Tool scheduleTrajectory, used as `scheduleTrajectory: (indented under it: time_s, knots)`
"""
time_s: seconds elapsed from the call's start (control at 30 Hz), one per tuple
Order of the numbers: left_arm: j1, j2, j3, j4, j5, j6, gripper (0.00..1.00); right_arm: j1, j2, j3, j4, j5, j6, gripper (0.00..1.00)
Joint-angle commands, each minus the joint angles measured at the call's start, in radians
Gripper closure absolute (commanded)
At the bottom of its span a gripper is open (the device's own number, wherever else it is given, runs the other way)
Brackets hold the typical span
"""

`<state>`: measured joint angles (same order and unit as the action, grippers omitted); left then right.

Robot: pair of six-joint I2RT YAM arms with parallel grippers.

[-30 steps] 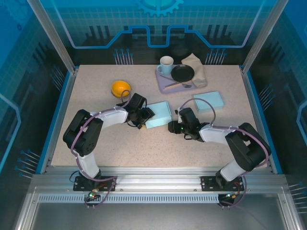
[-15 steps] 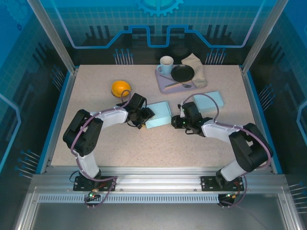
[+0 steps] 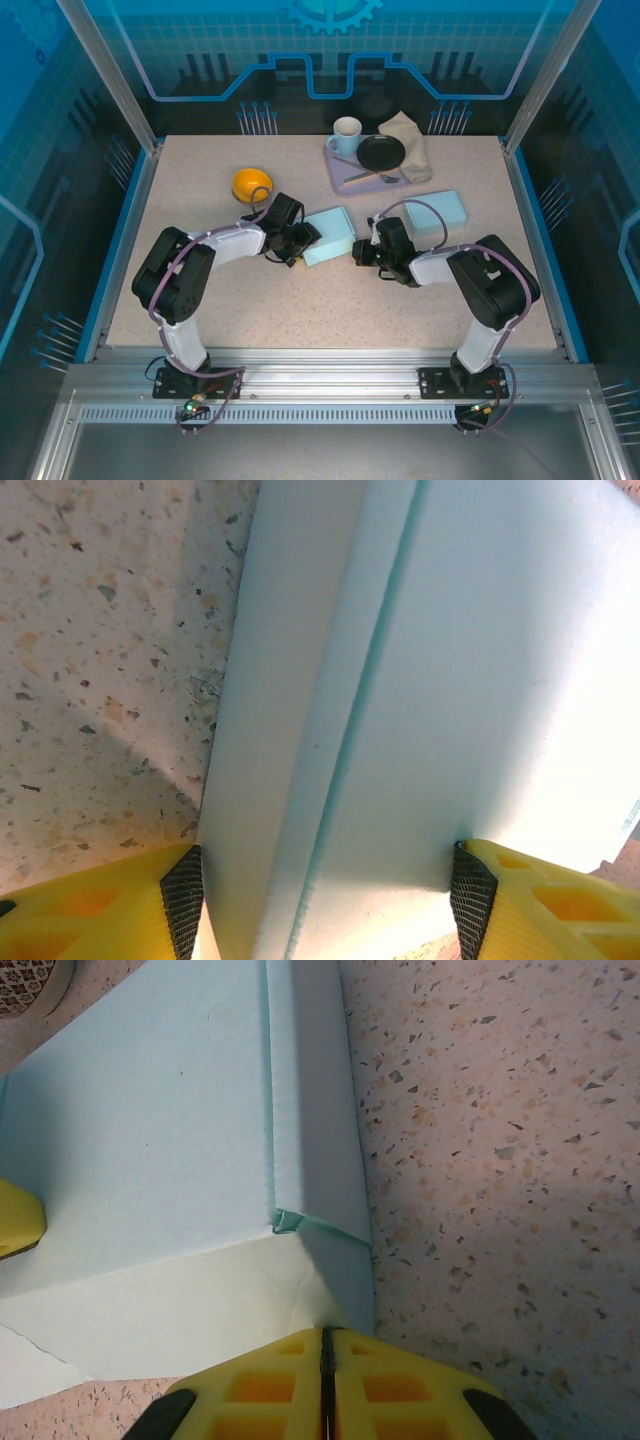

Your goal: Fold the paper box

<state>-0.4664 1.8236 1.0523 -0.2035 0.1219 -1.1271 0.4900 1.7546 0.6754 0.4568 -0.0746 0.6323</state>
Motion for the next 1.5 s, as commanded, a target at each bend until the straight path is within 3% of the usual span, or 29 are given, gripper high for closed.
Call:
scheduleTrajectory:
  time_s: [0.0,0.33,0.53,0.63,0.77,0.93,1.17,1.47]
  knots:
    - [-0.009,0.109,-0.081,-0.215,-0.031,0.024,0.34,0.024,-0.008,0.046,-0.007,-0.007,0.022,0.9]
    - [-0.009,0.106,-0.081,-0.216,-0.037,0.014,0.34,0.188,-0.116,0.07,-0.181,0.032,0.166,0.88]
    - [-0.009,0.095,-0.086,-0.212,-0.036,0.01,0.34,0.249,-0.086,0.124,-0.235,0.08,0.155,0.78]
    - [-0.009,0.092,-0.083,-0.217,-0.037,0.013,0.35,0.228,-0.099,0.171,-0.319,0.129,0.078,0.73]
    - [-0.009,0.093,-0.075,-0.226,-0.04,0.02,0.35,0.158,-0.104,0.306,-0.52,0.225,-0.08,0.57]
    - [-0.008,0.096,-0.065,-0.232,-0.044,0.024,0.35,0.043,0.058,0.513,-0.777,0.244,-0.166,0.53]
    - [-0.009,0.102,-0.039,-0.25,-0.045,0.033,0.36,-0.023,0.179,0.542,-0.694,0.101,-0.217,0.52]
    - [-0.009,0.106,-0.026,-0.258,-0.045,0.039,0.36,-0.028,0.165,0.457,-0.572,-0.03,-0.171,0.59]
